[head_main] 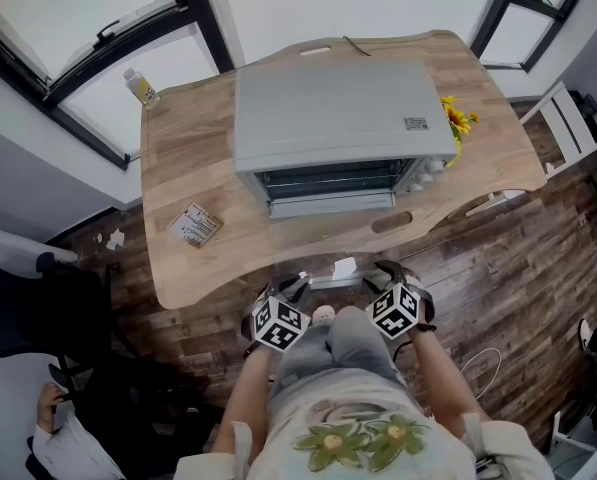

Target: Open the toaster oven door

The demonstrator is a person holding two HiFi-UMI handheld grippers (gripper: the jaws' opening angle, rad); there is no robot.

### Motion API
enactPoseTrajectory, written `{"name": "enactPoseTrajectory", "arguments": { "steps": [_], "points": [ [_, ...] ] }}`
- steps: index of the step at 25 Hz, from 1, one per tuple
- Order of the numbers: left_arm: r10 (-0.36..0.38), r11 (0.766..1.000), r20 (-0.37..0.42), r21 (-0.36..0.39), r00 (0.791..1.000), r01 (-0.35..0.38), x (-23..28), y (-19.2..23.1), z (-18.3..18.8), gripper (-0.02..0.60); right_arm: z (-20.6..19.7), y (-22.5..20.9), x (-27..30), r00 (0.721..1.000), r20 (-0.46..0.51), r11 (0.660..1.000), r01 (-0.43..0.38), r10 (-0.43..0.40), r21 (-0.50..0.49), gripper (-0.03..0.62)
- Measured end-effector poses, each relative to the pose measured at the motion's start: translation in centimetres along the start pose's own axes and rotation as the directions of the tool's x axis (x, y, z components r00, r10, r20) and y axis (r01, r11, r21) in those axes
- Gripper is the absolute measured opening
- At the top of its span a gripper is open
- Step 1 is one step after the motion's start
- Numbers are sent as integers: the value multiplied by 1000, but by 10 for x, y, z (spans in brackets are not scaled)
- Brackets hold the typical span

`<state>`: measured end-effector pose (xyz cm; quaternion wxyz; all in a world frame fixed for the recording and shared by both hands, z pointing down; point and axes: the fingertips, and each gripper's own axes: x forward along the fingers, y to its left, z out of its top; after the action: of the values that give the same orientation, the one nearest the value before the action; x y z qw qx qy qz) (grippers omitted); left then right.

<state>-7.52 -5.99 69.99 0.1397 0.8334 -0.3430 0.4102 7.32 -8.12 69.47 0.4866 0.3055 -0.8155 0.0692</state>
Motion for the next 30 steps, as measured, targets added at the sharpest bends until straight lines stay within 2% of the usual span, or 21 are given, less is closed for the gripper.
{"name": "enactPoseTrajectory", "arguments": {
  "steps": [3,5,9,11,12,16,22,25,30],
  "points": [
    [32,997,73,-66,997,-27,-16,13,19,81,19,-11,-18,995,87,997,32,-38,72,172],
    [54,994,133,-103,990,-40,-28,21,36,67,36,-22,-34,983,166,990,63,-83,123,137],
    [102,988,273,-141,957,-66,-60,36,80,5,72,-46,-73,927,324,969,119,-187,218,52],
    [126,986,327,-148,937,-81,-75,40,100,5,87,-54,-93,897,382,961,140,-224,237,2],
    [135,985,350,-149,927,-87,-82,42,108,5,94,-57,-101,884,403,960,148,-237,239,2],
    [161,983,438,-156,884,-102,-105,40,138,5,110,-57,-125,853,455,953,145,-256,265,2],
    [163,981,542,-176,824,-79,-130,25,167,5,121,-43,-144,825,511,943,74,-241,325,0],
    [162,983,561,-166,811,-82,-135,18,173,5,125,-38,-150,817,528,944,57,-232,325,-1],
    [150,985,567,-152,810,-76,-138,9,176,5,130,-35,-159,808,544,946,50,-226,319,-2]
  ]
}}
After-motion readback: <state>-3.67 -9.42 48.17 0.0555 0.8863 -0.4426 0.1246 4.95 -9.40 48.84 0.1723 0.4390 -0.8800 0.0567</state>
